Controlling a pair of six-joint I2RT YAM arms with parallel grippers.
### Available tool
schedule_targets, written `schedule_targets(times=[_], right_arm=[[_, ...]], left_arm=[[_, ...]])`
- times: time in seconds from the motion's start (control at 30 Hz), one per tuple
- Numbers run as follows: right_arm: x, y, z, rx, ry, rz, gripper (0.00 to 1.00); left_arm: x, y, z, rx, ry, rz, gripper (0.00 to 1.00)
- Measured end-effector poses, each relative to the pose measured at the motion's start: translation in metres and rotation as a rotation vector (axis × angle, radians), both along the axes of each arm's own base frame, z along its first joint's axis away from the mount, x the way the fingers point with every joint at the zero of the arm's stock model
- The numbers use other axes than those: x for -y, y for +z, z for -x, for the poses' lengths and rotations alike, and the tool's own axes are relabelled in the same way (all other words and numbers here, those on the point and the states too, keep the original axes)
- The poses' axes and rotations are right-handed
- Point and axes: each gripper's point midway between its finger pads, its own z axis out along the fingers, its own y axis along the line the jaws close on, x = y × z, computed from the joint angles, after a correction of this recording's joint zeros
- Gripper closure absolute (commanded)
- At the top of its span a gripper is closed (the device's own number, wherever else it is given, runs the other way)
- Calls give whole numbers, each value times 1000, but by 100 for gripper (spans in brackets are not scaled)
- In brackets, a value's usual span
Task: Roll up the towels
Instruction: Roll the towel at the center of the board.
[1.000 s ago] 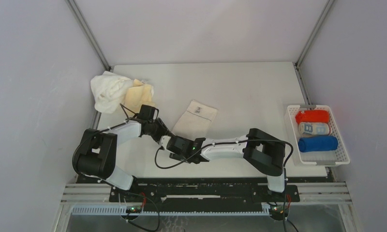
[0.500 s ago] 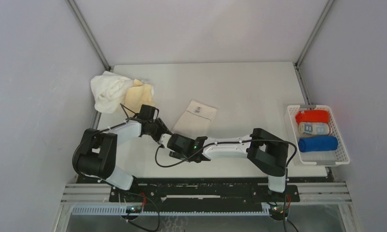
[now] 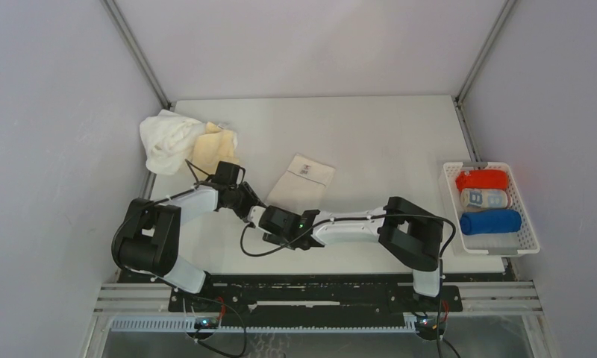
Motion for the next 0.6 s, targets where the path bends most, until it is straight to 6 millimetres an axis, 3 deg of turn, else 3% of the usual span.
schedule_targets(times=[0.33, 0.6], right_arm=[[9, -10, -17, -11, -55, -5, 53], [8, -11, -18, -20, -58, -17, 56]], left_arm=[[0, 0, 0, 0, -1, -1, 55], [0, 0, 0, 0, -1, -2, 55]])
